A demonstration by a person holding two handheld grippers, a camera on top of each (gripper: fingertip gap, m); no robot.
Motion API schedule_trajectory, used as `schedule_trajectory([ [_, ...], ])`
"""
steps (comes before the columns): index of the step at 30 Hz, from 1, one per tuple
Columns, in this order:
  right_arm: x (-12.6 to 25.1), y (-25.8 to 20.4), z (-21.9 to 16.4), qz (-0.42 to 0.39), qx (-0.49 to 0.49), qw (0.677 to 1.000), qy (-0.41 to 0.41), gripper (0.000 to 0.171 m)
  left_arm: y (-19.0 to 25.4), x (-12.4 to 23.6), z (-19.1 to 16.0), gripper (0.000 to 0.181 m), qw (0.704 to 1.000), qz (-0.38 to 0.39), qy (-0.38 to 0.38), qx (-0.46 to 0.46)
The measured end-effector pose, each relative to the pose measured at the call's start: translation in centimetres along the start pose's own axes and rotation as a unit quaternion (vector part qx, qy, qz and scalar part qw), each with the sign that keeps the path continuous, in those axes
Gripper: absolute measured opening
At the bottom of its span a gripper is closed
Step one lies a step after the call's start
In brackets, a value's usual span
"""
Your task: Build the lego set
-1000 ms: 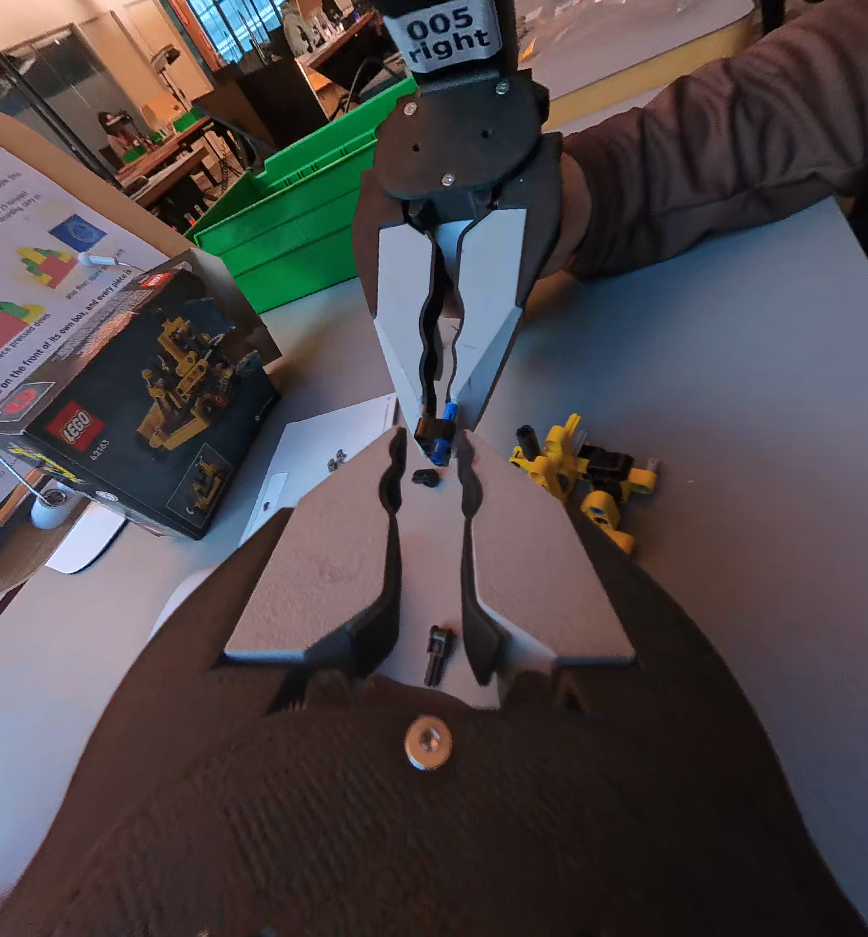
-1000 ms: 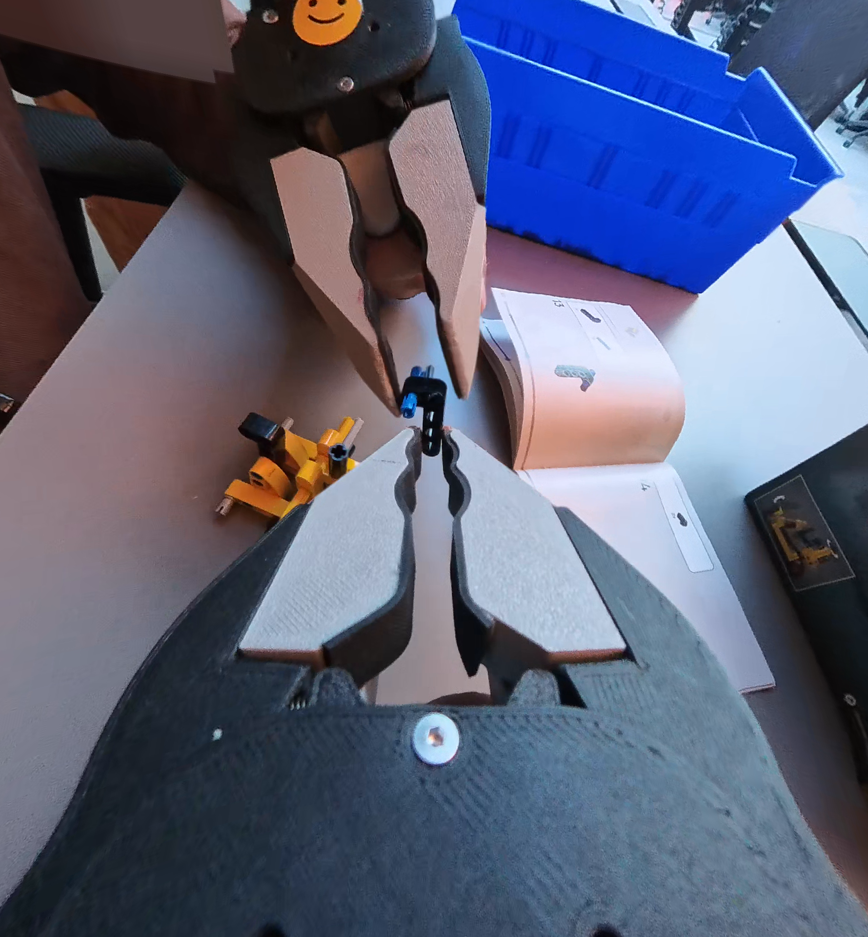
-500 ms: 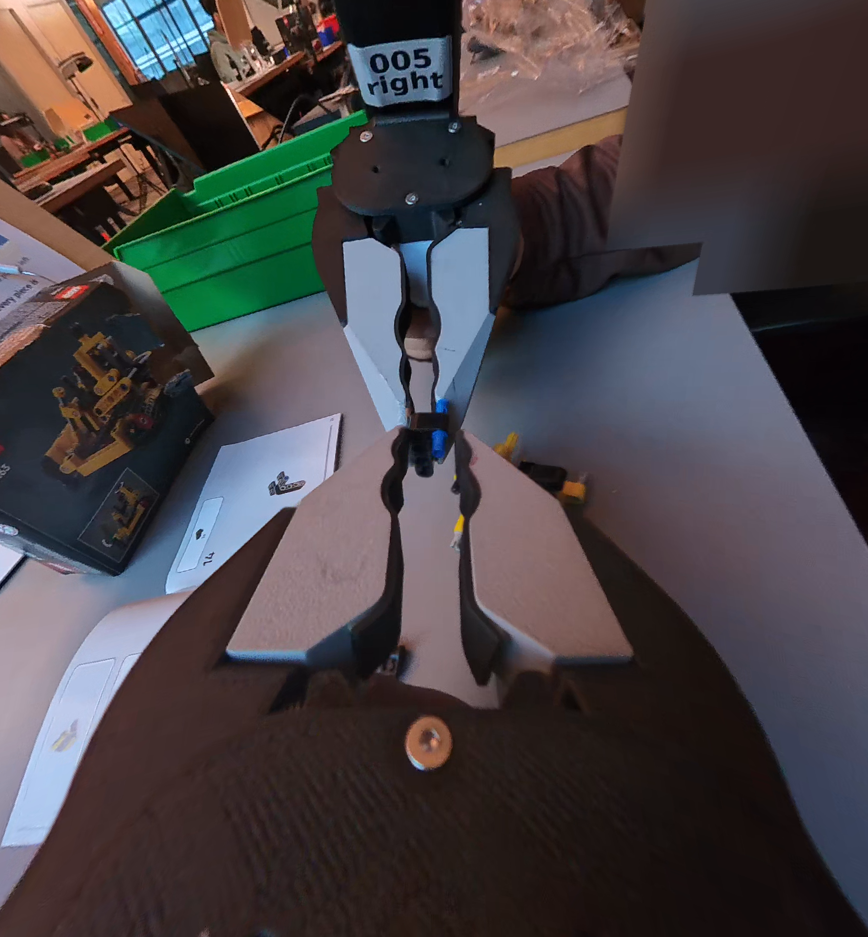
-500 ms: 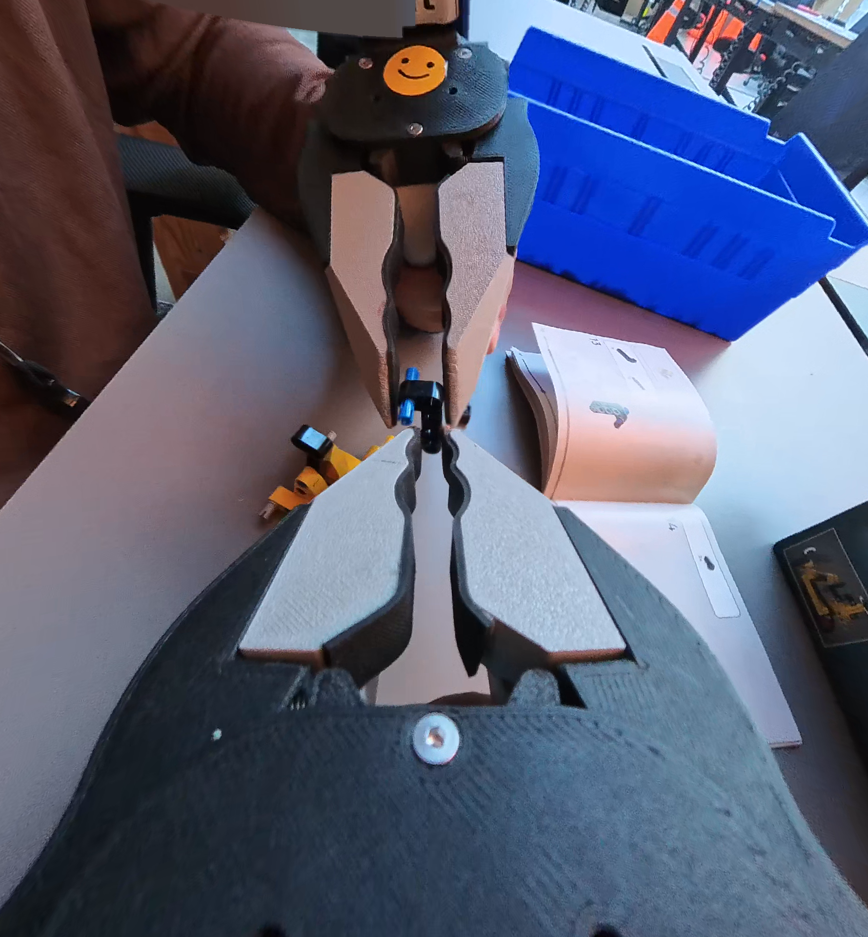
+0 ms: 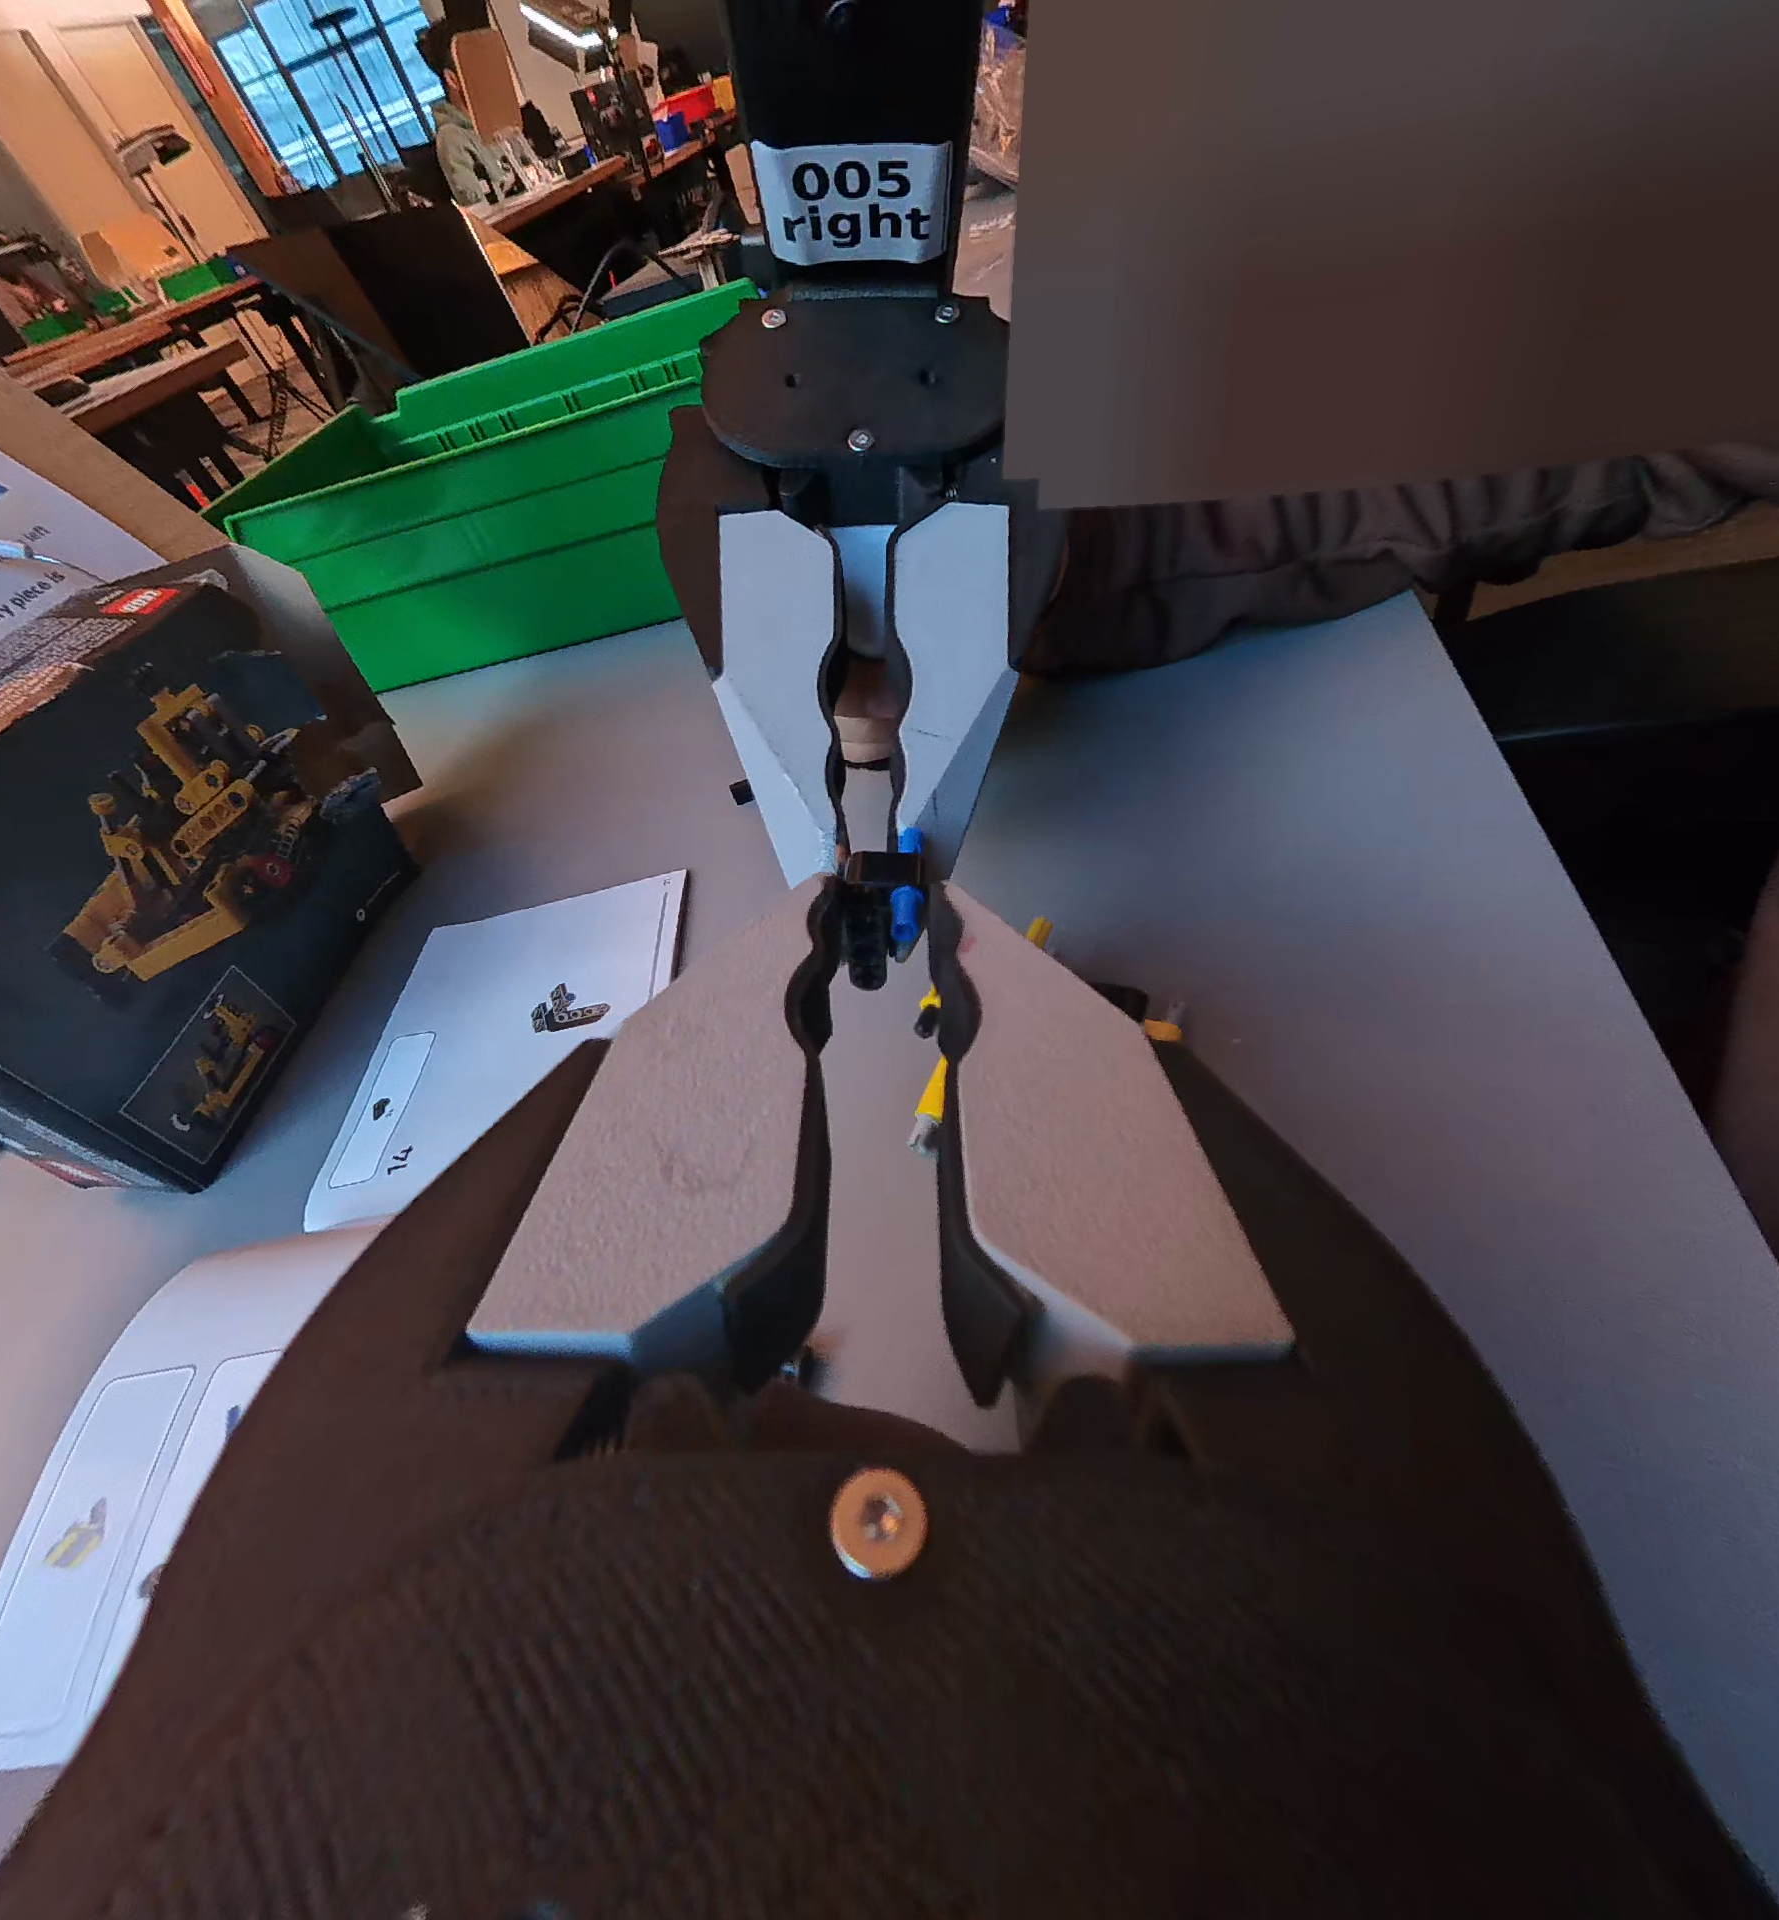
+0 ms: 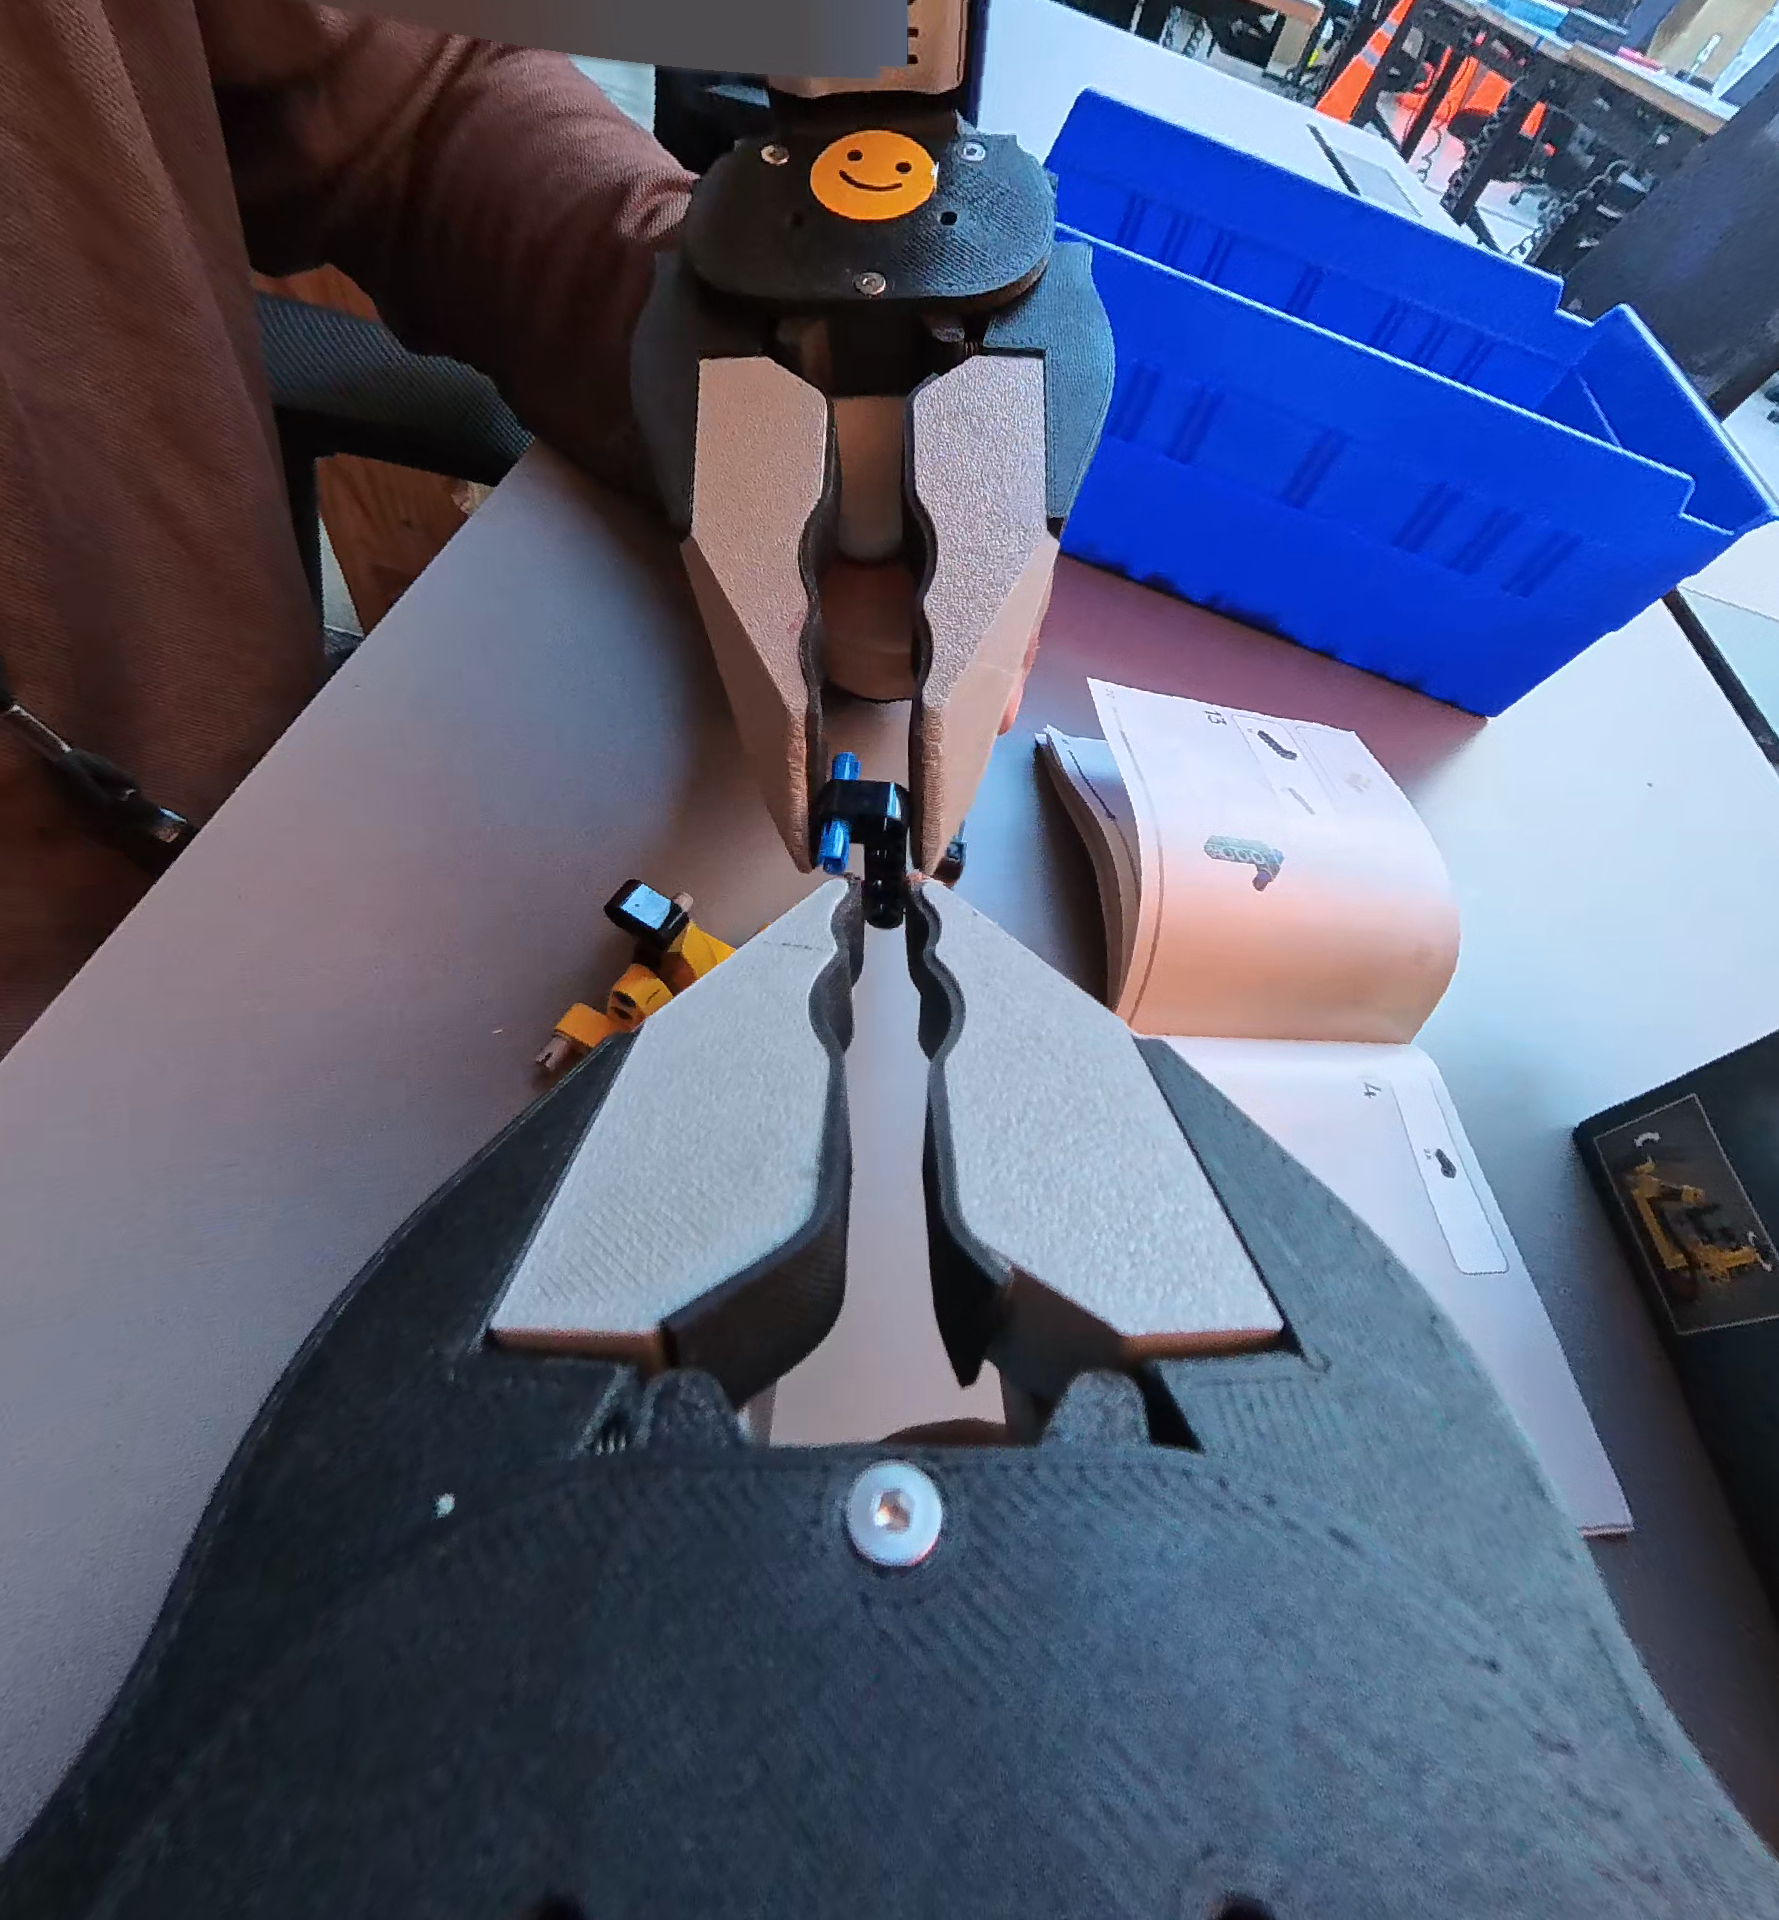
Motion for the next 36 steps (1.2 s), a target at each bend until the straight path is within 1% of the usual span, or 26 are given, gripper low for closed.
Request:
schedule_trajectory([
  [8,0.0,-0.1,0.0,0.003,-0.001,1.0,0.0,0.004,0.2,-0.1,0.1,0.016,1.0,-0.005,0.001,-0.002],
  [10,0.0,-0.1,0.1,0.006,-0.002,1.0,0.002,0.004,0.2,0.0,0.2,0.013,1.0,0.0,0.004,-0.005],
  [13,0.0,-0.2,0.1,0.008,-0.001,1.0,0.002,0.004,0.2,0.0,0.3,0.013,1.0,-0.002,0.01,-0.002],
  [20,-0.2,0.0,-0.3,0.01,-0.013,1.0,-0.009,0.006,0.0,0.0,0.0,0.013,1.0,-0.002,-0.008,-0.008],
  [22,-0.1,0.5,-0.7,0.002,-0.028,0.999,-0.025,0.019,-0.3,0.1,-0.2,0.013,1.0,0.005,-0.015,-0.014],
  [23,0.0,1.0,-0.9,-0.007,-0.037,0.999,-0.033,0.021,-0.5,0.2,-0.3,0.013,1.0,0.013,-0.018,-0.017],
  [26,0.7,2.5,-2.0,-0.034,-0.076,0.995,-0.061,0.021,-1.5,0.4,-1.1,0.013,0.997,0.048,-0.05,-0.025],
  [30,0.8,3.8,-4.0,-0.048,-0.155,0.978,-0.131,0.025,-2.4,0.3,-2.7,0.012,0.99,0.082,-0.111,-0.034],
  [31,0.7,3.8,-4.3,-0.042,-0.165,0.975,-0.141,0.027,-2.5,0.3,-2.8,0.013,0.989,0.083,-0.118,-0.034],
  [36,-0.3,3.3,-5.6,-0.033,-0.185,0.964,-0.189,0.025,-2.6,0.4,-3.0,0.013,0.989,0.082,-0.122,-0.028],
])
Point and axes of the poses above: each gripper's, where its closed fingertips meet, x back along the fingers, z out of its top, y = z × x across the jaws, the point moved 5 cm from there along x, back along the fingers, and after that the axes turned 13 degrees about -z, right-handed, at the moved point
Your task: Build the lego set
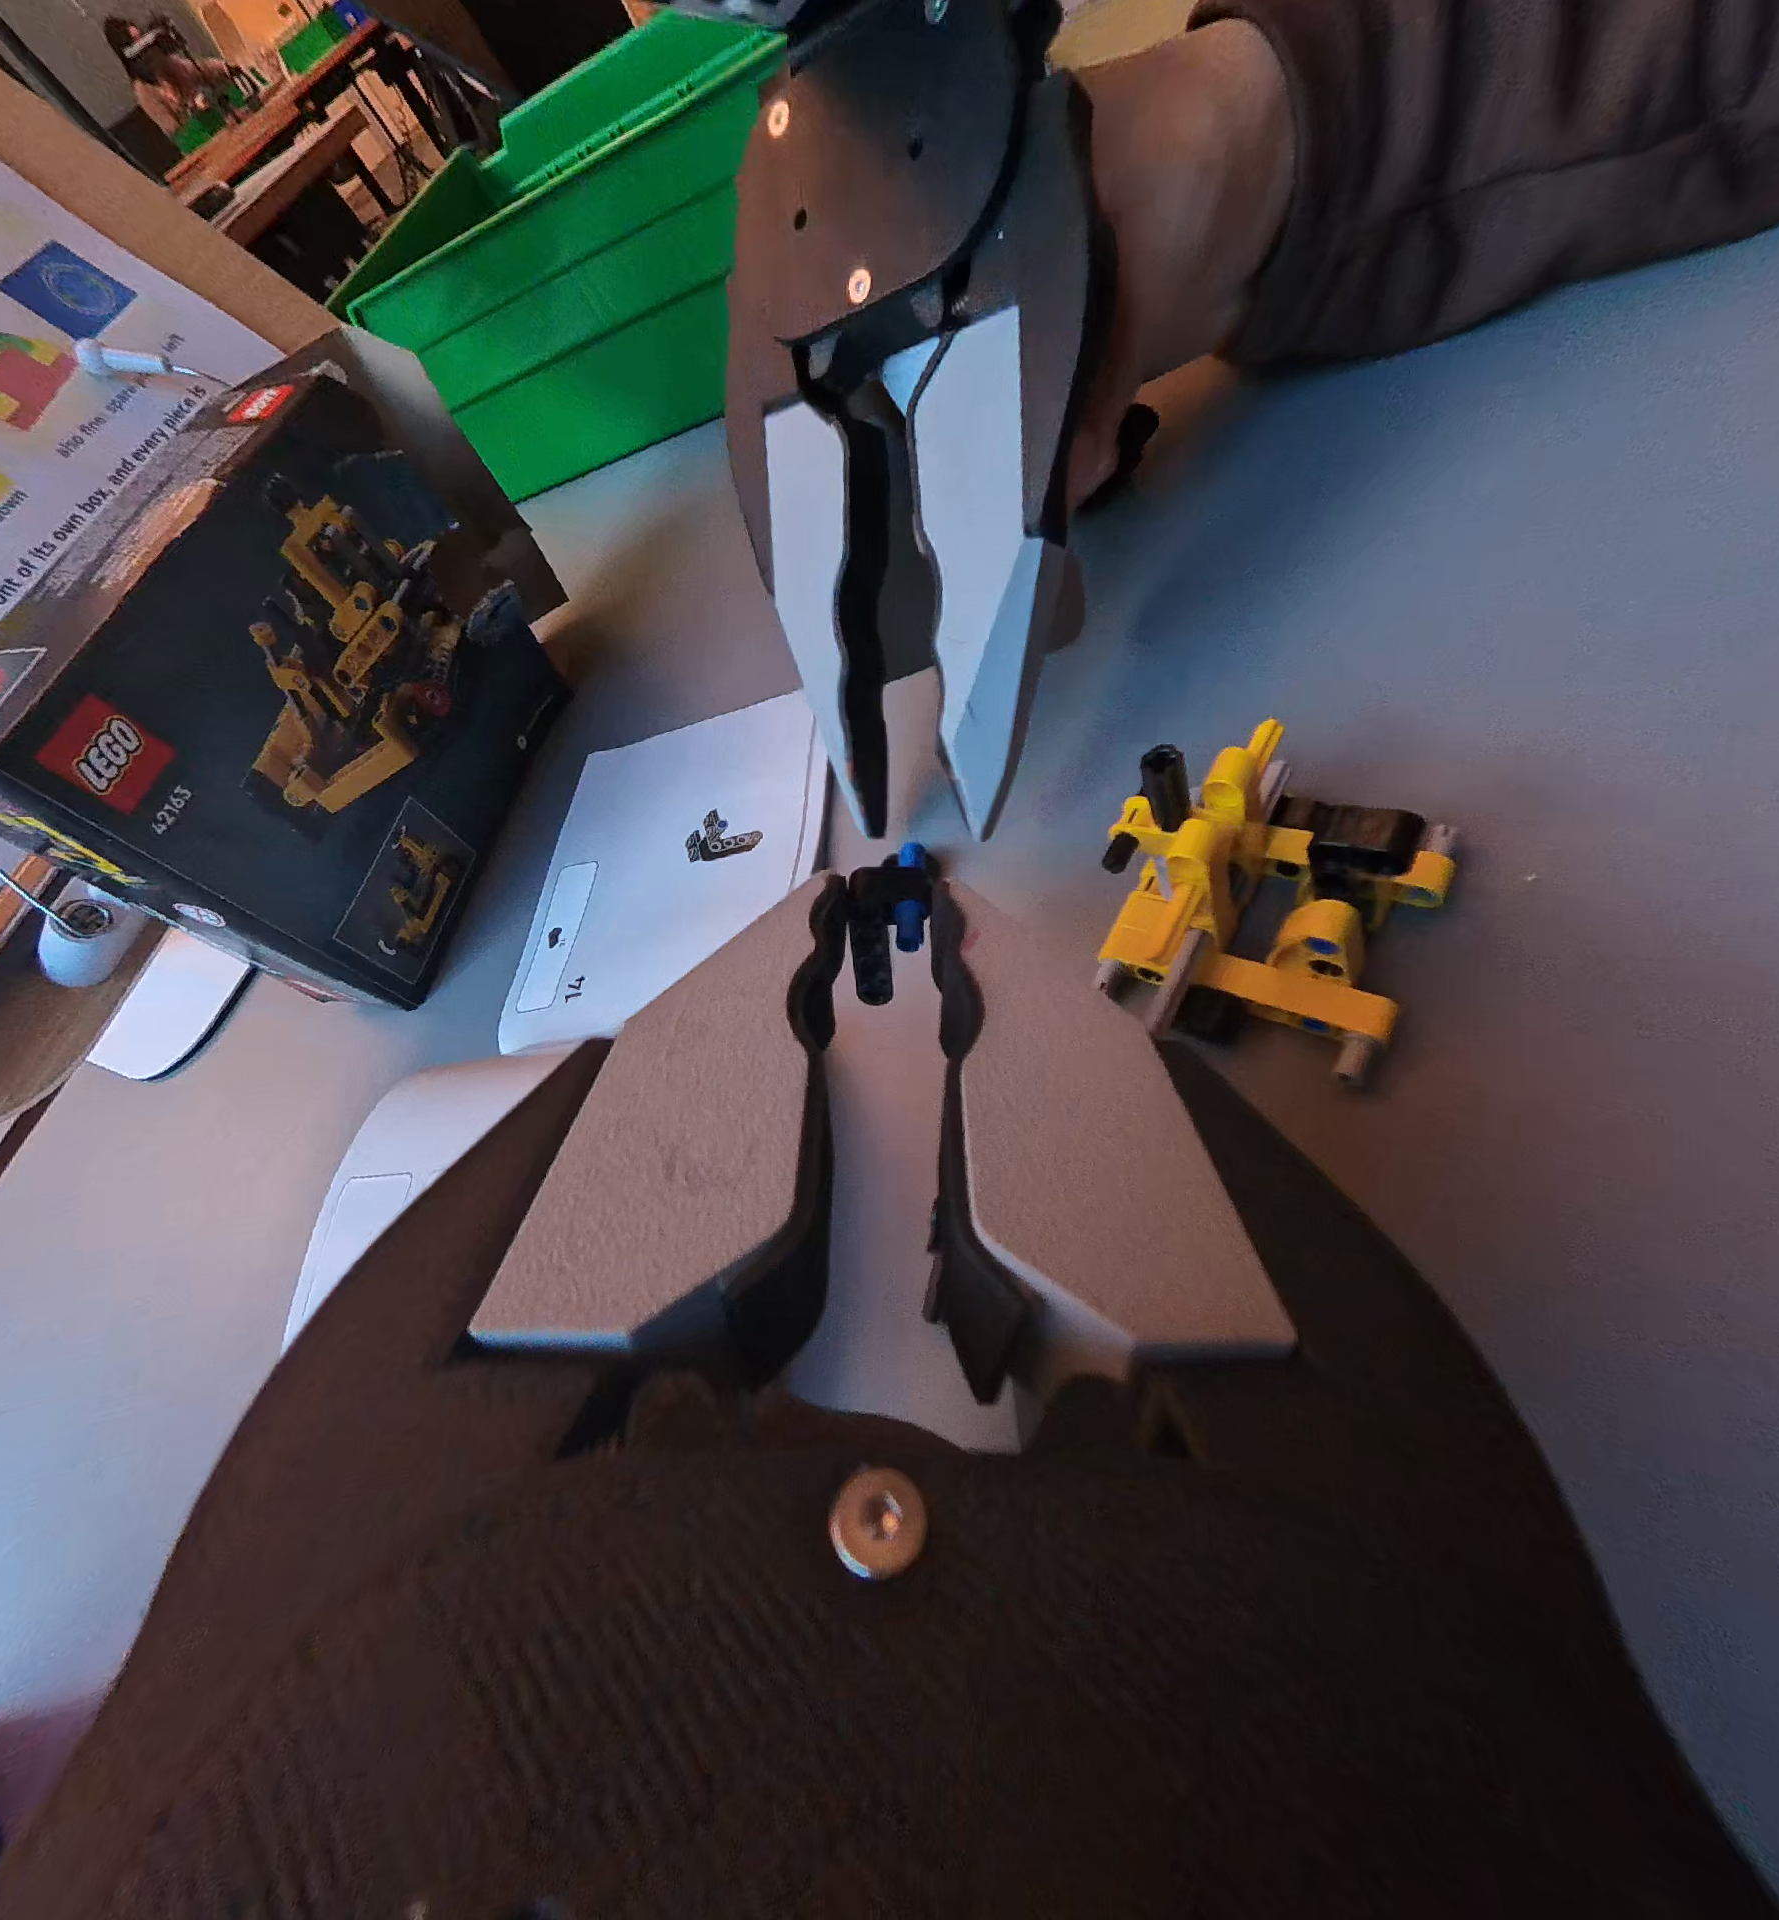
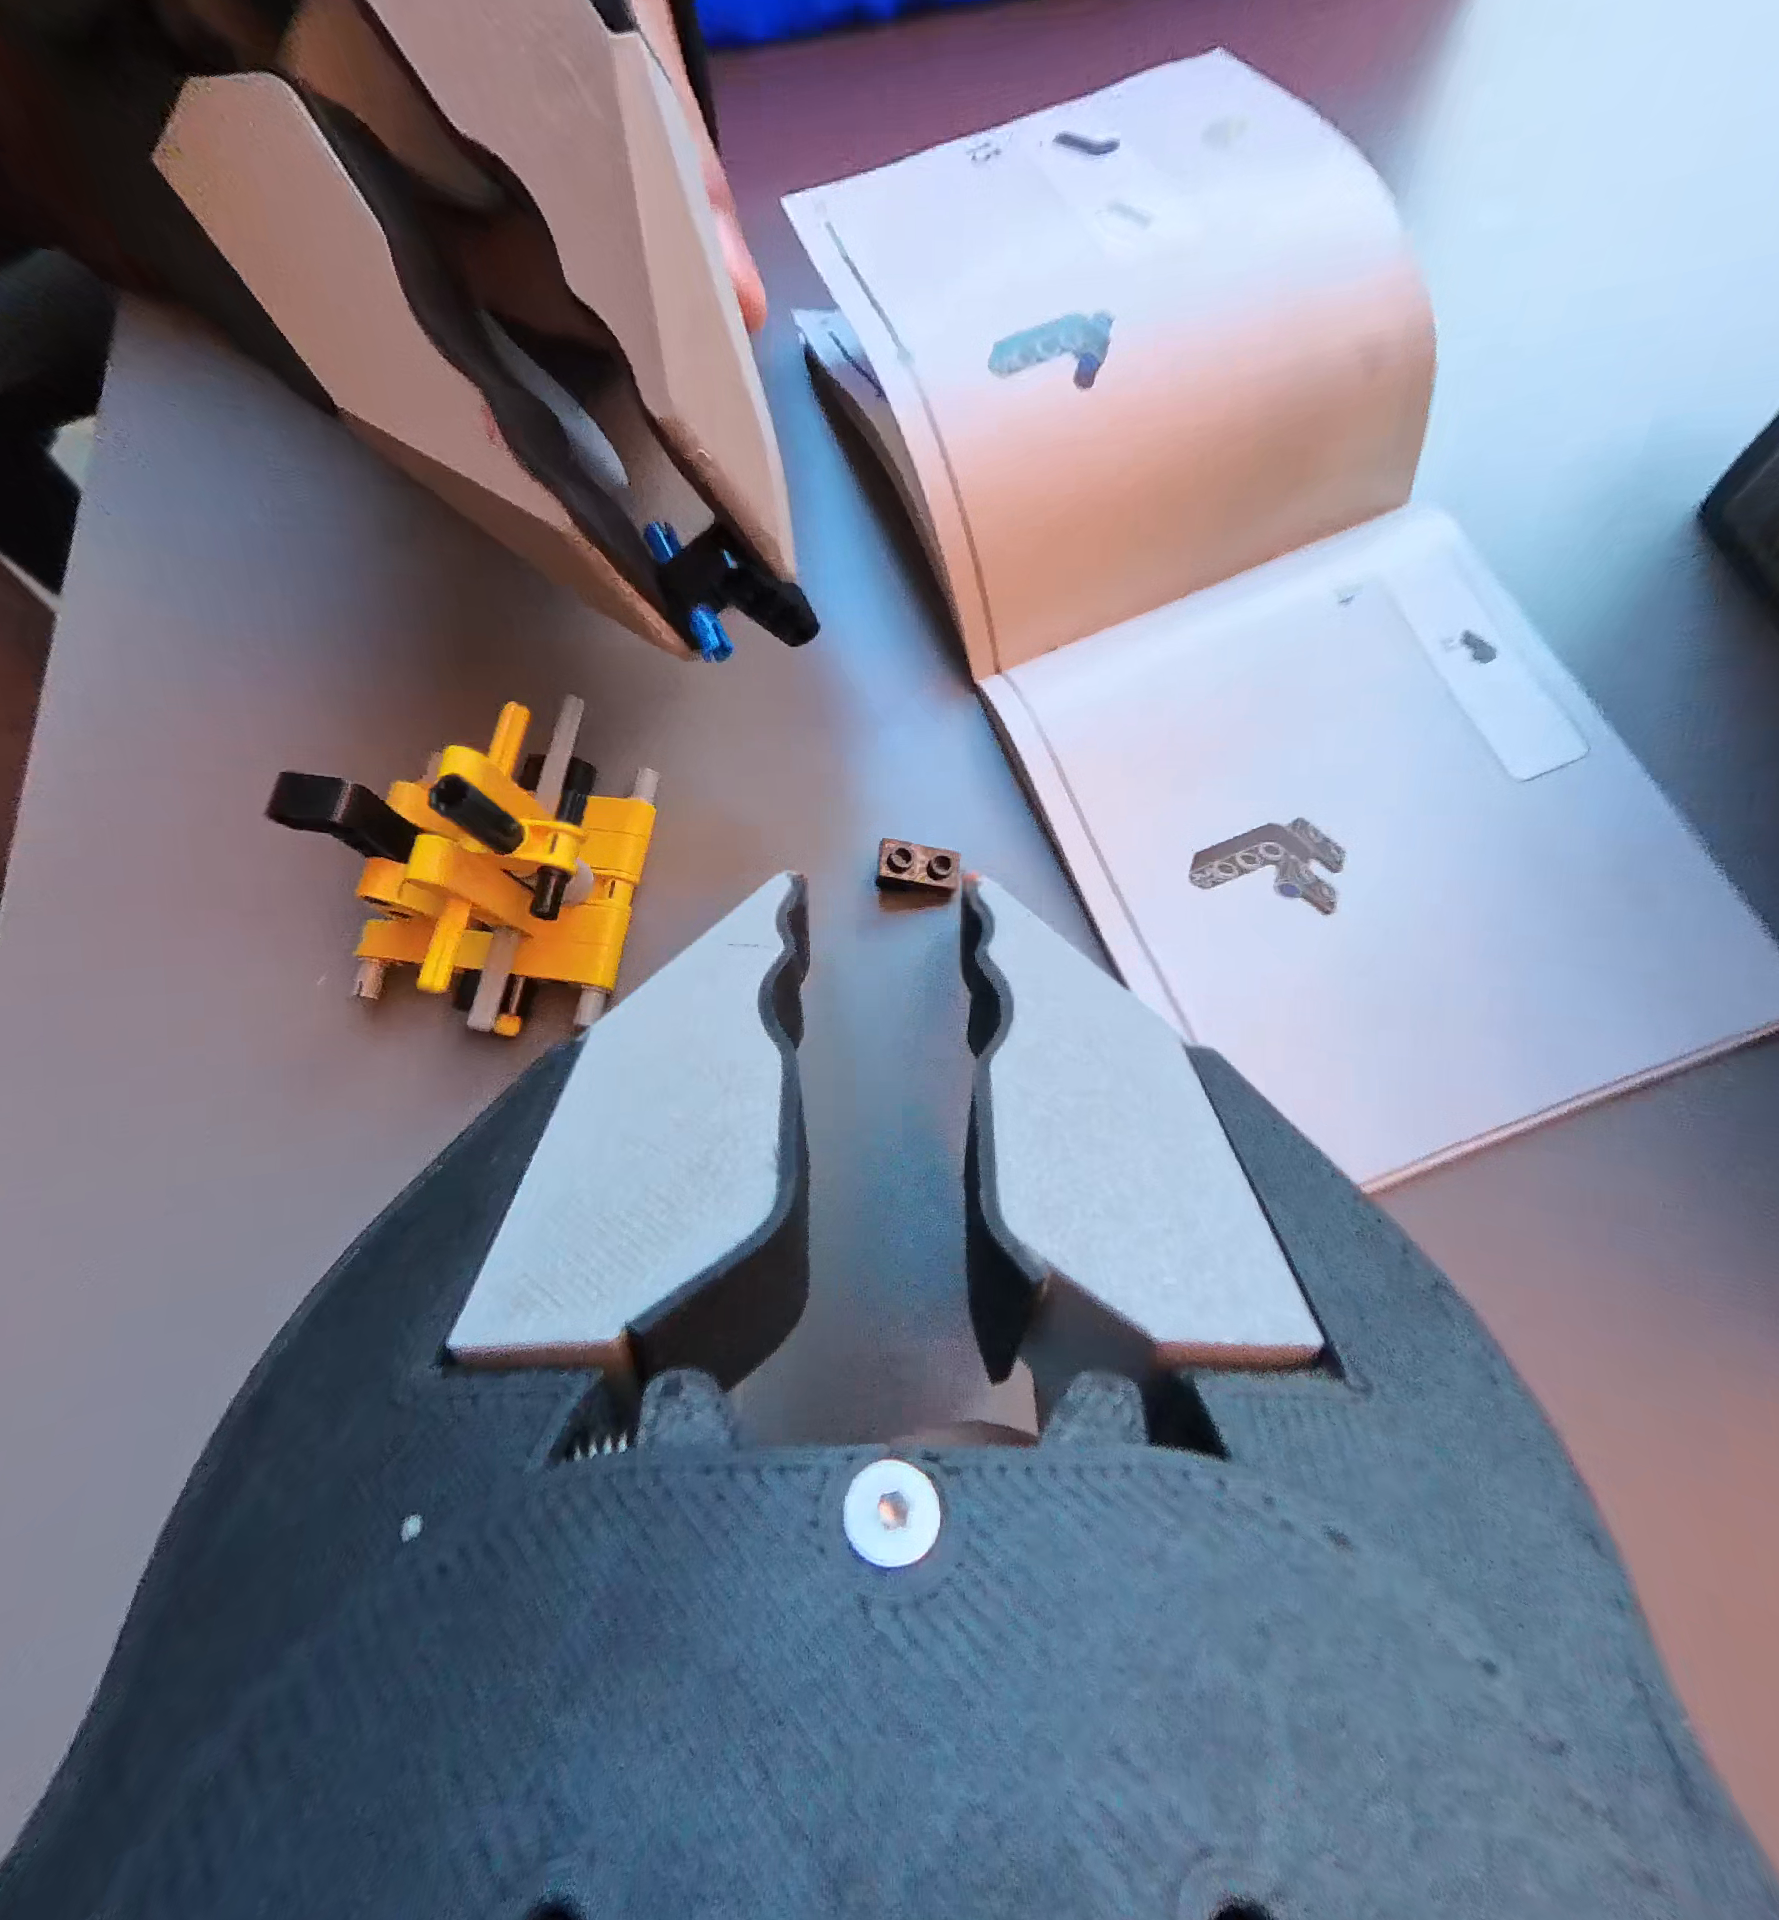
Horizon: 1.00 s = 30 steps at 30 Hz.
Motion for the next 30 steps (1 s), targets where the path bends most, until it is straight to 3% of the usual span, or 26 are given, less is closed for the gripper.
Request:
schedule_trajectory([
  [20,-1.0,-0.2,0.3,-0.004,-0.034,0.999,-0.019,0.012,-0.2,-0.1,-0.6,0.013,0.999,-0.011,-0.021,0.034],
  [26,0.5,-1.9,2.3,-0.011,0.086,0.992,0.094,0.012,-0.2,0.2,-0.5,0.013,0.997,-0.039,-0.001,0.061],
  [30,1.4,-2.2,2.7,-0.006,0.109,0.985,0.135,0.012,-0.1,0.5,-0.1,0.013,0.995,-0.057,0.023,0.072],
])
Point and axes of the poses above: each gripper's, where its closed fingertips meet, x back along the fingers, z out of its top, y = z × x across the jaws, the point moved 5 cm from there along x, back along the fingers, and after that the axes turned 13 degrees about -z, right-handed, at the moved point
